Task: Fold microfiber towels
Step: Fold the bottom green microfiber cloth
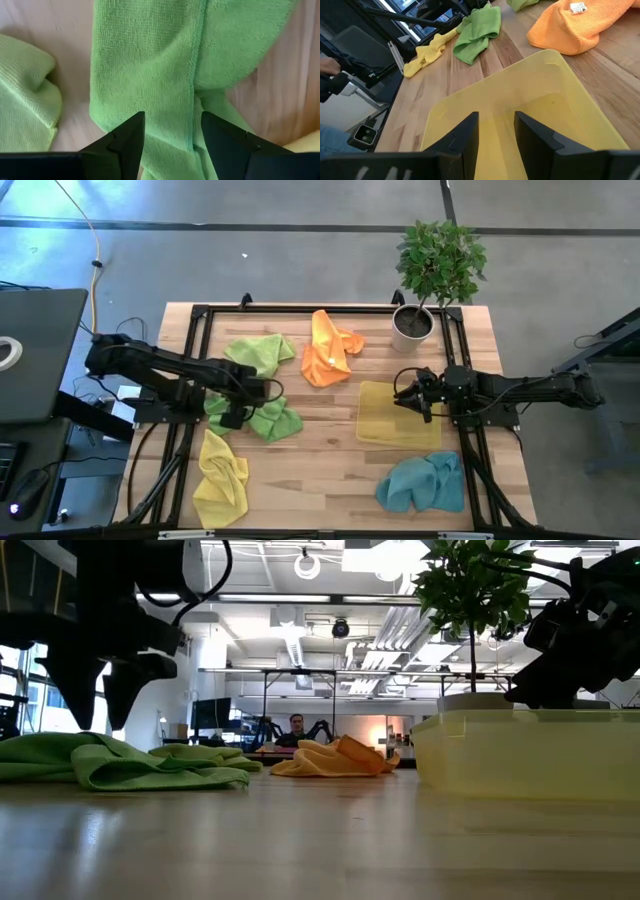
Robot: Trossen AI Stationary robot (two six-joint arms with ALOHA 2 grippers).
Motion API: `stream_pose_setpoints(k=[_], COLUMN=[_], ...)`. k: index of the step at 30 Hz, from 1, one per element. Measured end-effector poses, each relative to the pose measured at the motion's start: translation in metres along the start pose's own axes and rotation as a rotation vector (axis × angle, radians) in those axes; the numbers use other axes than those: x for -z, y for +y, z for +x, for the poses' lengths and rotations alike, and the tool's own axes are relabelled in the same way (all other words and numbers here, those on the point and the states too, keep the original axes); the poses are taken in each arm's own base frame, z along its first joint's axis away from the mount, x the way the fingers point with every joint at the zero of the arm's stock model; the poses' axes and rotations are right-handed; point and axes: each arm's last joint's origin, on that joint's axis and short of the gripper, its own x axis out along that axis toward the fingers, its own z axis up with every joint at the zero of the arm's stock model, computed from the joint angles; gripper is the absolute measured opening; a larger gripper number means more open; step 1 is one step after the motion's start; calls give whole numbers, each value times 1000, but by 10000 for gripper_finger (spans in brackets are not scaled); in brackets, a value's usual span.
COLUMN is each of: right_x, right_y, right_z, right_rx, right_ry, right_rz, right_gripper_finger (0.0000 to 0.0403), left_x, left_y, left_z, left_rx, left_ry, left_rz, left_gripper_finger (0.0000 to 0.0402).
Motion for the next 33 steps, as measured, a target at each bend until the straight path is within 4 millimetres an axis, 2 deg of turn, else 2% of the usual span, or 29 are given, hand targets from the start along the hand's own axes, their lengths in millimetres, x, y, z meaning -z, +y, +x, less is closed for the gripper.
stream_pose_setpoints(k=[10,14,19,26,28,33], right_x=[0,0,0,0,0,0], right_y=[0,0,0,0,0,0], right_z=[0,0,0,0,0,0], right_rx=[0,0,0,0,0,0], right_ry=[0,0,0,0,0,0], right_rz=[0,0,0,0,0,-1], right_gripper_finger=[116,116,116,116,116,116], left_x=[-8,-9,-13,-15,-15,-16], left_y=[3,3,5,5,5,5], left_z=[10,11,11,11,11,11], left_rx=[-65,-82,-121,-129,-129,-130], left_ry=[20,20,-17,-40,-41,-50], left_rz=[6,18,29,64,64,53], left_gripper_finger=[184,172,123,18,6,4])
